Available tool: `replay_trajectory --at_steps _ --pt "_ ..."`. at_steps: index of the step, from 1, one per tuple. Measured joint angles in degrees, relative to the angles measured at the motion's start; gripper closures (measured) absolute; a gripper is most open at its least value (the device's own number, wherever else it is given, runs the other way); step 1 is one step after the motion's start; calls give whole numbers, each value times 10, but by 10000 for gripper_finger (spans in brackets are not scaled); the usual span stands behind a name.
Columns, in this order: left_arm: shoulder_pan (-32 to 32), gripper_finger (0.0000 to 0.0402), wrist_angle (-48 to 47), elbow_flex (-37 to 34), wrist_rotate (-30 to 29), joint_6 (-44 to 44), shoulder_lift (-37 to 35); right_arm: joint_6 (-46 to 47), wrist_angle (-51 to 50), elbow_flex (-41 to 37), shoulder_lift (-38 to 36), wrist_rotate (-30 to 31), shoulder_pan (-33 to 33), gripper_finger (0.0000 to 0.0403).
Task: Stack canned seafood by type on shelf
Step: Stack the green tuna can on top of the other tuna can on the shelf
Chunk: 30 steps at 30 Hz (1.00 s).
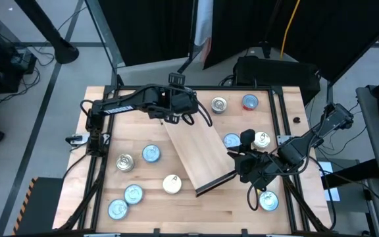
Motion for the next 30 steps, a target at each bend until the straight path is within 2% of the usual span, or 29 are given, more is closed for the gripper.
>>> replay_trajectory --at_steps 11,14,21,24,30 --pt "6 255 -5 0 27 -1 0 0 0 0 0 0 0 328" --pt "6 234 -5 0 27 -5 0 0 -1 0 0 0 0 328" --pt "11 149 -5 0 27 -5 0 2 -1 0 0 0 0 328" --pt "13 130 -3 0 28 -9 0 2 -1 0 0 0 0 328" --pt "27 124 -7 0 115 -49 0 2 -1 0 0 0 0 328"
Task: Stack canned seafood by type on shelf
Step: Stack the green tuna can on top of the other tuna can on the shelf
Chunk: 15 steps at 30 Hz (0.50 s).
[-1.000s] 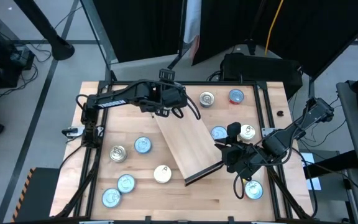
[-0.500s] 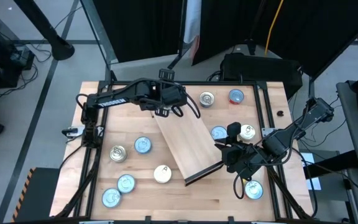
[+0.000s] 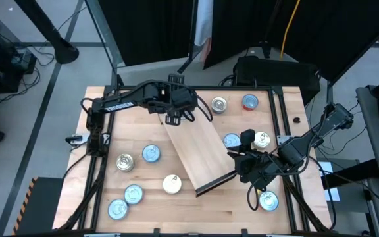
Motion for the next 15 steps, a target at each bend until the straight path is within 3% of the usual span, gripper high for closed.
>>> replay_trajectory --at_steps 15 --pt "6 124 -27 0 36 -37 -11 0 0 0 0 0 0 328"
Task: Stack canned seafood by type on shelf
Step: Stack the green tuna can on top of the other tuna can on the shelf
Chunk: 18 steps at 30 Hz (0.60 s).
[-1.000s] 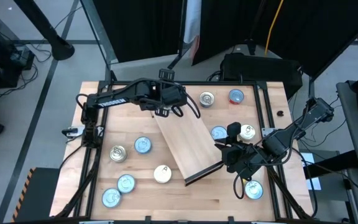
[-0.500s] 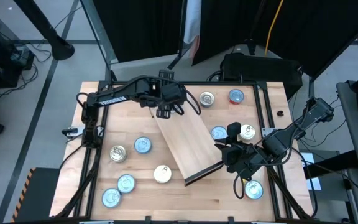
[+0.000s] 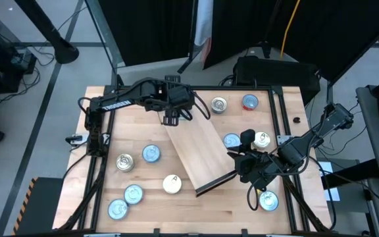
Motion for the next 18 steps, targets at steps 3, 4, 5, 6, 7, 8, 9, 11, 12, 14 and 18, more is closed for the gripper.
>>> replay_trajectory --at_steps 3,4,5,6,7,8,9,11,12,14,18 --pt "2 124 0 0 -1 -9 0 0 0 0 0 0 0 328" --pt "2 124 -1 0 -1 -9 0 0 0 0 0 0 0 328" --pt "3 124 -1 0 -1 -9 0 0 0 0 0 0 0 328" --pt "3 124 -1 0 -1 -9 0 0 0 0 0 0 0 328" --pt "3 124 -1 0 -1 -9 0 1 0 0 0 0 0 328" --pt "2 124 -1 0 -1 -9 0 3 0 0 0 0 0 328" --pt "2 124 -1 0 -1 -10 0 4 0 0 0 0 0 328" --pt "2 124 -2 0 -1 -10 -3 4 0 0 0 0 0 328" --pt "-1 124 -2 0 -1 -11 -6 4 0 0 0 0 0 328" --pt "-10 124 -4 3 -5 -15 -10 4 0 0 0 0 0 328" --pt "-40 124 -9 26 -13 -45 -23 7 -2 0 0 0 0 328"
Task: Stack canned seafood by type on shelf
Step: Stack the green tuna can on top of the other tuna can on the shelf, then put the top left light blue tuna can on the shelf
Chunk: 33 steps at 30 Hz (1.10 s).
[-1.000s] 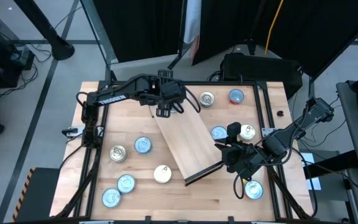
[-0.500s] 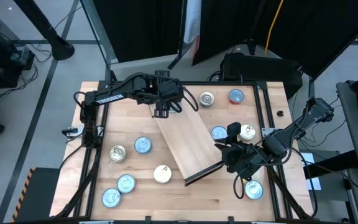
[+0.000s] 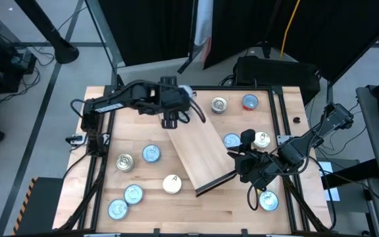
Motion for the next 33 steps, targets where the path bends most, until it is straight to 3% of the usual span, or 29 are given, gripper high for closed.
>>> replay_trajectory --at_steps 7,17,23,28,33 --pt "-85 124 6 15 2 -120 -51 10 -9 0 0 3 0 328" --pt "-265 124 1 14 25 -268 -50 33 -12 0 -10 4 0 328" --pt "-372 124 -6 8 -53 -366 -31 72 -12 0 -43 4 0 328" --pt "-434 124 -17 -56 -149 -436 -26 93 -15 0 -73 3 0 328" --pt "-464 124 -18 -118 -226 -406 -25 94 -42 0 -97 -6 0 328"
